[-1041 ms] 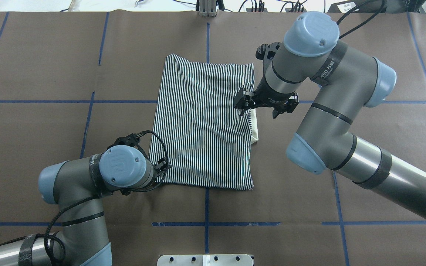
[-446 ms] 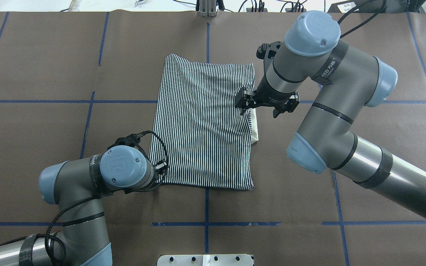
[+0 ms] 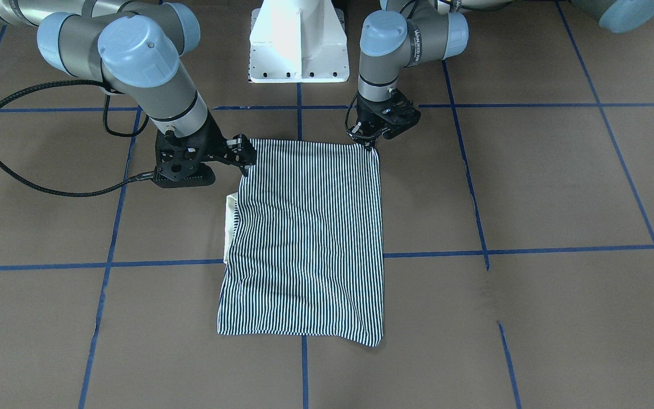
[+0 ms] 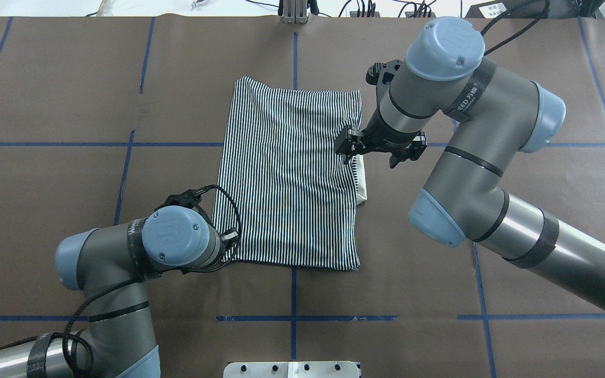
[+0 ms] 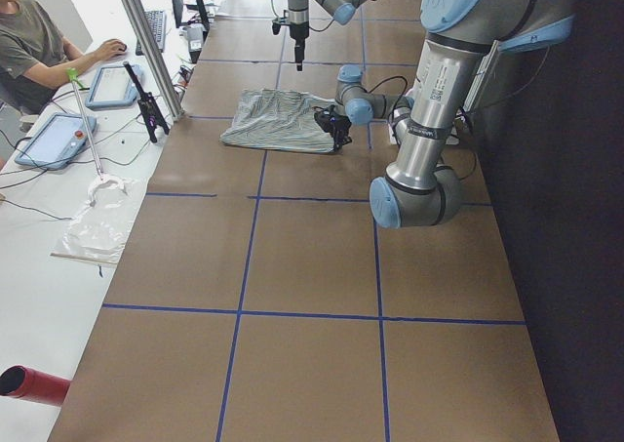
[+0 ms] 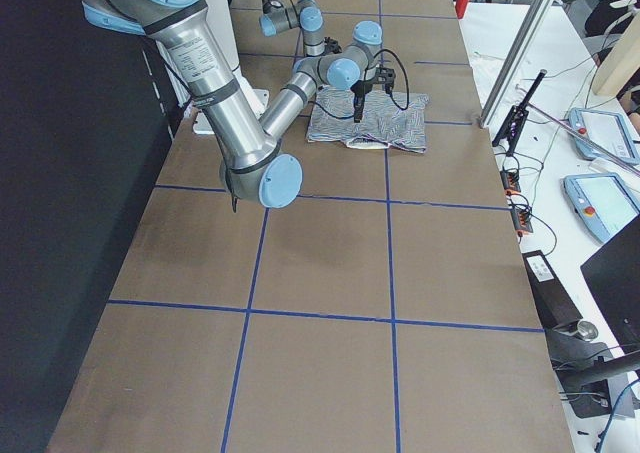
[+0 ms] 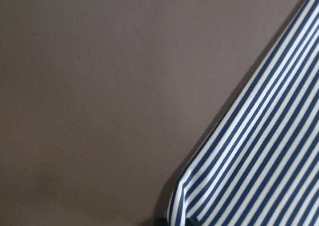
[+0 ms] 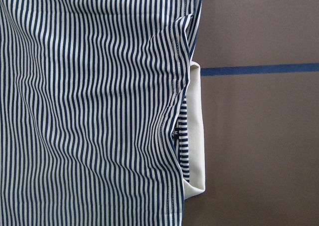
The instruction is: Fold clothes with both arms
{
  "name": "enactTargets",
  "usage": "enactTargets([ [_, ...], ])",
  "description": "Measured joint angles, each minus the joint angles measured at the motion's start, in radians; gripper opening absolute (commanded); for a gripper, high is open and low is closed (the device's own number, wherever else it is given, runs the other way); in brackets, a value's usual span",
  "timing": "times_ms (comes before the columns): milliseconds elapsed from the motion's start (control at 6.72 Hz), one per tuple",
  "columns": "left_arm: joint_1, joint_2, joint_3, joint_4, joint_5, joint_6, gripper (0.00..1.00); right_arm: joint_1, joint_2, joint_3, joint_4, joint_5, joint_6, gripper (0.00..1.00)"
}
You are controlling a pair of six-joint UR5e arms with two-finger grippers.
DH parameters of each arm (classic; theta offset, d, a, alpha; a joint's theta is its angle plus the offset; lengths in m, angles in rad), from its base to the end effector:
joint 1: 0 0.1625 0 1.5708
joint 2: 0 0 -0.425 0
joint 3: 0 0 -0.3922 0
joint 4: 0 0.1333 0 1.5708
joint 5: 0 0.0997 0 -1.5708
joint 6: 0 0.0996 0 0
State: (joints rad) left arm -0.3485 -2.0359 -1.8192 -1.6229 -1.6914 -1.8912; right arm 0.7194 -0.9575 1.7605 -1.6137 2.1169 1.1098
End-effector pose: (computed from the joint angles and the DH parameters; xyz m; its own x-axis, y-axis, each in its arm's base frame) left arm 0.5484 -0.3283 0.2879 0.5610 -0.5365 -0.6304 0.4608 0.8351 -0.3006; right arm -0.4336 -0.4883 0.2209 0.6190 0.0369 0.7845 -0.0207 0.9993 -0.0306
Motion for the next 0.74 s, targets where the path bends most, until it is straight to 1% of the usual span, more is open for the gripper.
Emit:
enactTargets([
  [149,-0.001,0.003,-0.013,0.0,0.0,0.005,0.0,-0.002,-0.003,0.007,0.0,0.0,0.013,1.0],
  [446,-0.002,0.007,-0.03,0.0,0.001,0.028,0.0,-0.042,-0.011,0.038,0.001,-0.011,0.151,1.0],
  [595,-0.004,0.009,-0.033,0.0,0.002,0.066,0.0,-0.078,-0.013,0.056,0.001,-0.036,0.259,1.0],
  [744,-0.006,0.01,-0.033,0.0,0.002,0.112,0.0,-0.132,-0.014,0.071,0.001,-0.094,0.4,1.0],
])
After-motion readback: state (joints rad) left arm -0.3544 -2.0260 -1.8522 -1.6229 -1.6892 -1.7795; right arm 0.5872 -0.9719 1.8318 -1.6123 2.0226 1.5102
